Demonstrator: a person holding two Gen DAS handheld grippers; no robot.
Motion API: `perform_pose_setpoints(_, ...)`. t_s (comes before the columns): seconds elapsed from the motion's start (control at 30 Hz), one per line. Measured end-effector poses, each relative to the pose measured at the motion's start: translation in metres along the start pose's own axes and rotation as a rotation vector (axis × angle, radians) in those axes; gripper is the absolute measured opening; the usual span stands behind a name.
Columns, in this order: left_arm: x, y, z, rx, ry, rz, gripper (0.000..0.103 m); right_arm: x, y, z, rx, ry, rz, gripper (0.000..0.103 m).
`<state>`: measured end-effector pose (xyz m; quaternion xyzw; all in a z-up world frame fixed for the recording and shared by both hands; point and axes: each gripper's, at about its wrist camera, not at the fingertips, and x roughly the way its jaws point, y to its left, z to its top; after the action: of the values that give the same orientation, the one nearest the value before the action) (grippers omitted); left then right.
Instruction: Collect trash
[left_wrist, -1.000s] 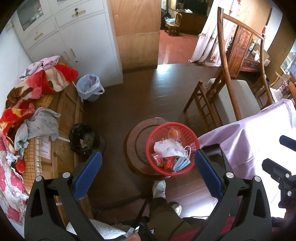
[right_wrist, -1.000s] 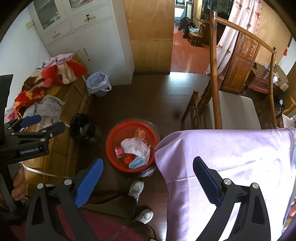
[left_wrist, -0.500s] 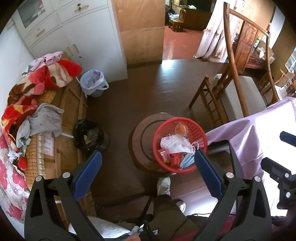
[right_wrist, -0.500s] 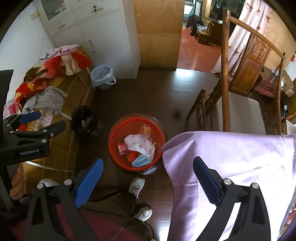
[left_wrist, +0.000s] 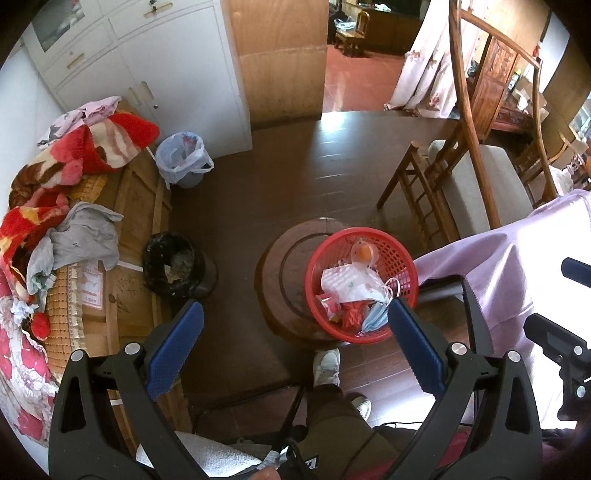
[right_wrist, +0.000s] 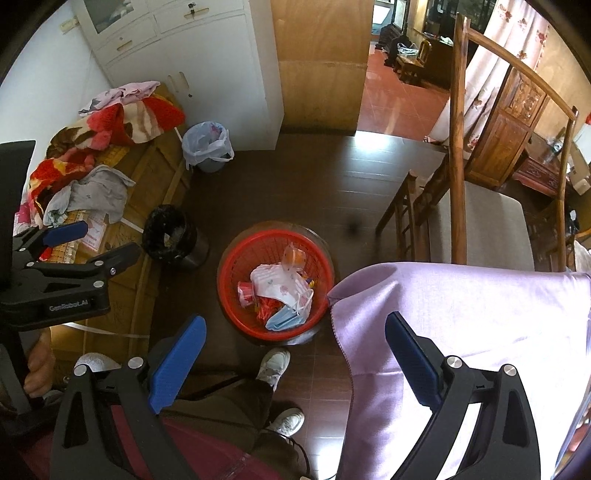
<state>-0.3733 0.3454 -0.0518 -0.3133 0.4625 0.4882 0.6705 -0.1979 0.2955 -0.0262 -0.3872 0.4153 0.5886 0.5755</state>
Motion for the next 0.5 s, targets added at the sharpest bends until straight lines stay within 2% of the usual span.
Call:
perform_pose_setpoints(0.27,0.021,0.002,-0.002,0.013,0.02,0.019,0.096,0.021,0.003,0.003,-0.014,-0.009,-0.009,0.096)
perform_pose_setpoints(0.37,0.026,0.006,-0.002,0.01,0.035,0.017,0.096,0.034,0.004,0.002,-0.001,0.034,0.018,0.096)
perform_pose_setpoints(0.5,0.026,0.005,-0.004,0.018,0.034,0.018,0.096,0.041,0.0,0.004,0.024,0.051,0.027,0.096)
